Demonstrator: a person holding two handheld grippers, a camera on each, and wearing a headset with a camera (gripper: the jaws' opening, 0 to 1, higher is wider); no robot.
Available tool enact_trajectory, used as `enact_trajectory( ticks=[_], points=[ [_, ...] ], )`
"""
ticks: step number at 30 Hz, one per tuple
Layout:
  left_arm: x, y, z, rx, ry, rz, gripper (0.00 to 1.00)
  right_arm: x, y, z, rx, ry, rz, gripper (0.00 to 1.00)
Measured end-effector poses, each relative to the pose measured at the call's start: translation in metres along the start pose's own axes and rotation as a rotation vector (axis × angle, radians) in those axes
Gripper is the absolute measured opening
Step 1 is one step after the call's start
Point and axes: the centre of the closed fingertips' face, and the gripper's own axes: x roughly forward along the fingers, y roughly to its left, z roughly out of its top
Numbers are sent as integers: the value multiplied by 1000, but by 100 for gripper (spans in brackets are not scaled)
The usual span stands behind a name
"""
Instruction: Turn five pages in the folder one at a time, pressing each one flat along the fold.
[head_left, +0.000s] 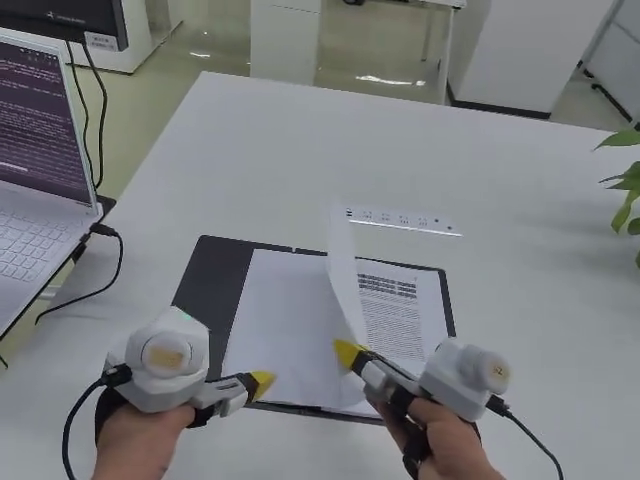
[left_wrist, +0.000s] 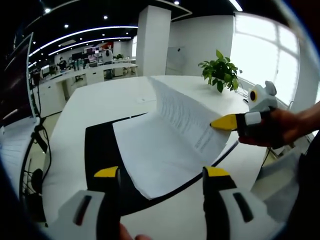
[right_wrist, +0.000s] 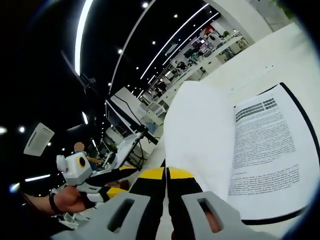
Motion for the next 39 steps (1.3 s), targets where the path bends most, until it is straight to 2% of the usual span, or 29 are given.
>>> enact_trajectory(
  ticks=[11, 18, 27, 32, 39],
  points=[
    [-18, 12, -18, -9, 9, -2, 66, 29, 2, -20, 24, 58, 4, 0],
    [-26, 20, -20, -20, -1, 2, 67, 51, 11, -31, 27, 104, 24, 0],
    [-31, 31, -17, -37, -20, 20, 67, 75, 13, -46, 58, 152, 25, 0],
    [-32, 34, -17, -43, -25, 23, 68, 84, 13, -55, 66, 178, 21, 0],
    [-30, 35, -24, -49, -19, 11, 68, 95, 10, -68, 89, 203, 4, 0]
  ],
)
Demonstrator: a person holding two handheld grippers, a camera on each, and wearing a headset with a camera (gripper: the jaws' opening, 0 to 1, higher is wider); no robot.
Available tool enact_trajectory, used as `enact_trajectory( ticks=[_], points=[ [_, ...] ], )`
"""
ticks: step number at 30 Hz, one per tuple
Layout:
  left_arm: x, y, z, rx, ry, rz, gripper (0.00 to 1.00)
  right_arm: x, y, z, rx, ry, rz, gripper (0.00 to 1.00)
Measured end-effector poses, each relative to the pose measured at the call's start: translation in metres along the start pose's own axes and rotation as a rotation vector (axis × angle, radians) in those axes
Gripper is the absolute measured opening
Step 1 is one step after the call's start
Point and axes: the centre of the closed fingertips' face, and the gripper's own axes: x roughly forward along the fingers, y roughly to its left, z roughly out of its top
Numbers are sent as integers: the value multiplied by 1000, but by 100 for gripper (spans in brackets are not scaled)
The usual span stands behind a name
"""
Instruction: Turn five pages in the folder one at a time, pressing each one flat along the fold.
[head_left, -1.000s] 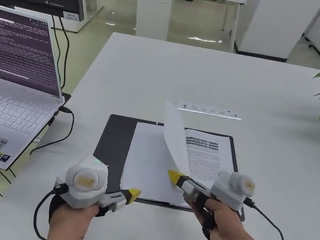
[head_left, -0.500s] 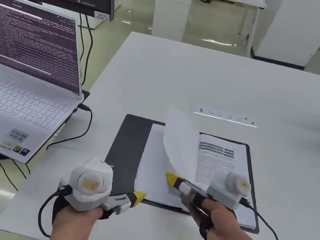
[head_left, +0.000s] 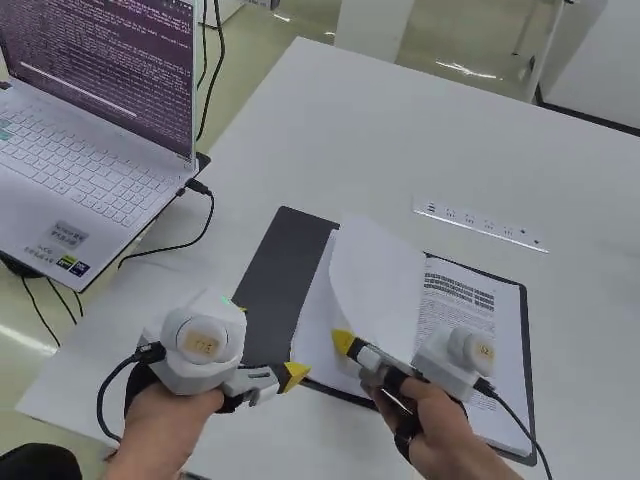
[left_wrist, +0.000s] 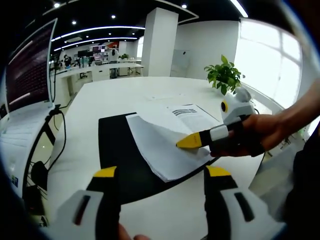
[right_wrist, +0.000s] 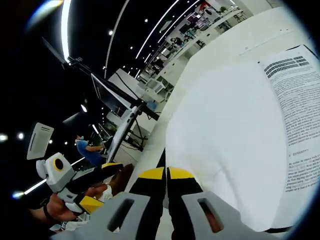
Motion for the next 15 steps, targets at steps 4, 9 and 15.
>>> enact_trajectory(
  ticks=[4, 9, 15],
  points=[
    [-1, 1, -3, -5, 0, -3, 69, 10, -4, -7, 10, 13, -15, 0],
    [-1, 1, -4, -10, -3, -11, 68, 21, -14, -16, 30, 40, -52, 0],
    [2, -3, -12, -12, 15, -35, 68, 33, -30, -25, 54, 59, -100, 0]
  ],
)
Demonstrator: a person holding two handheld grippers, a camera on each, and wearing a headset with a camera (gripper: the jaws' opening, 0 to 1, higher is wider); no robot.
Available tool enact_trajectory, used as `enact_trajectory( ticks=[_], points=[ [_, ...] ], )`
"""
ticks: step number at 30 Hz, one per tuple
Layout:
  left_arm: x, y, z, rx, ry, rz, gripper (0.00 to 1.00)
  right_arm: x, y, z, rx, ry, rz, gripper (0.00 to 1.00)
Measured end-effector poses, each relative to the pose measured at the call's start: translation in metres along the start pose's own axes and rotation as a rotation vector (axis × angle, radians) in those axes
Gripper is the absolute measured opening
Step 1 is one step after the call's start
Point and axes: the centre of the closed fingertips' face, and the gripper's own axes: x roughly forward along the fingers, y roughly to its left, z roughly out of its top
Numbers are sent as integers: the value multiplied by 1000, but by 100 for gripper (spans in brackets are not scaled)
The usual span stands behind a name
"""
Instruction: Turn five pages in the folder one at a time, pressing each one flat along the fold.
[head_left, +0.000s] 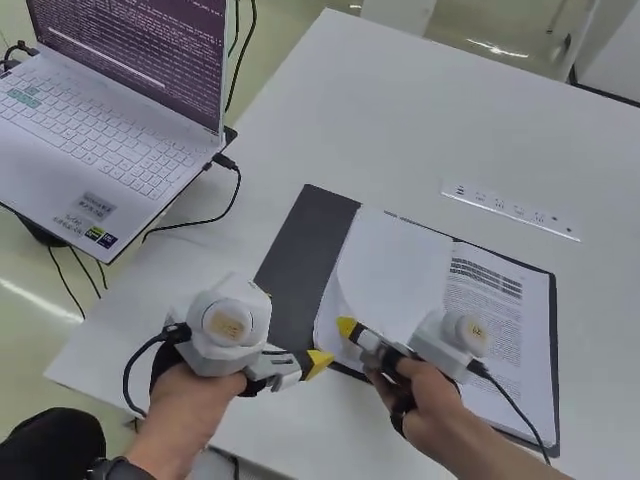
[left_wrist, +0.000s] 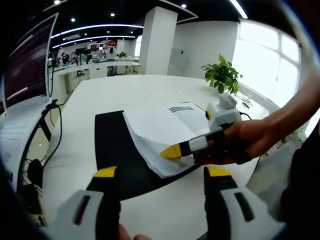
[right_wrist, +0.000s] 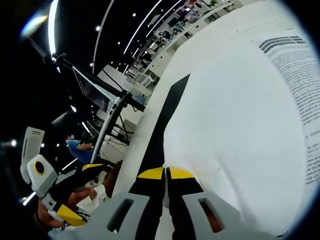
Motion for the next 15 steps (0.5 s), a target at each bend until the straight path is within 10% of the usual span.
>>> enact_trajectory(
  ticks=[15],
  points=[
    [1, 0, -4, -6, 13, -9, 68, 6, -2, -10, 93, 31, 14, 17]
  ],
)
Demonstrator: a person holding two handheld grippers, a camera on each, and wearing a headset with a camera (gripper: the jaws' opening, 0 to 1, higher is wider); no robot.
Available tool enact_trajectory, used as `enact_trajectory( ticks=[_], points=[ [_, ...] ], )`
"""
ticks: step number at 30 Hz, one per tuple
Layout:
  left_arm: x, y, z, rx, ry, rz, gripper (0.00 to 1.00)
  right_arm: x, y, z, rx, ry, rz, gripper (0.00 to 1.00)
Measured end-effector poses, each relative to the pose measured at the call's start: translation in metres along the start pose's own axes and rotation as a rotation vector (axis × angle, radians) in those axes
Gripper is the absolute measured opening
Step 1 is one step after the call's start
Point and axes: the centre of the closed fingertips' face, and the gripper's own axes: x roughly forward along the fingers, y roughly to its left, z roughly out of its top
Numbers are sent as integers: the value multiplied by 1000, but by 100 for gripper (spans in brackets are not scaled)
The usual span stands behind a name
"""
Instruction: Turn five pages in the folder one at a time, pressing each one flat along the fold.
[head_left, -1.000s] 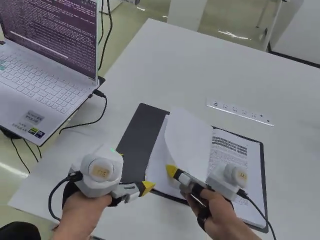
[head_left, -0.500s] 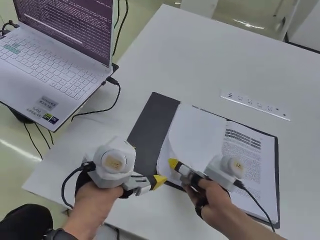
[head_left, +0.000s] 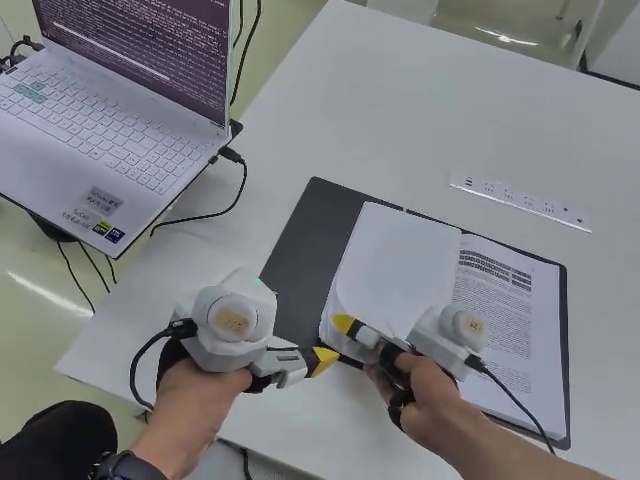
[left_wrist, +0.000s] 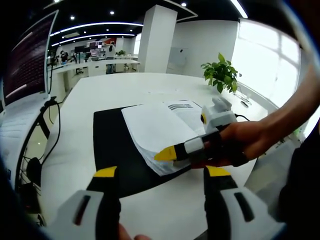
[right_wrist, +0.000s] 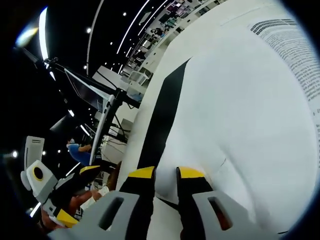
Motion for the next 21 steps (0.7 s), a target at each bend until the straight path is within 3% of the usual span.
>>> enact_trajectory(
  ticks=[9, 12, 15, 21],
  points=[
    [6, -3, 2, 2, 7, -8, 67, -5, 19, -2, -17, 24, 88, 39],
    [8, -3, 3, 7, 10, -14, 66, -14, 20, -4, -110, 33, 86, 41],
    [10, -3, 2, 16, 15, -21, 66, -33, 24, -6, -170, 29, 83, 41],
    [19, -3, 4, 40, 34, -39, 63, -68, 8, 2, -232, 0, 50, 38]
  ],
)
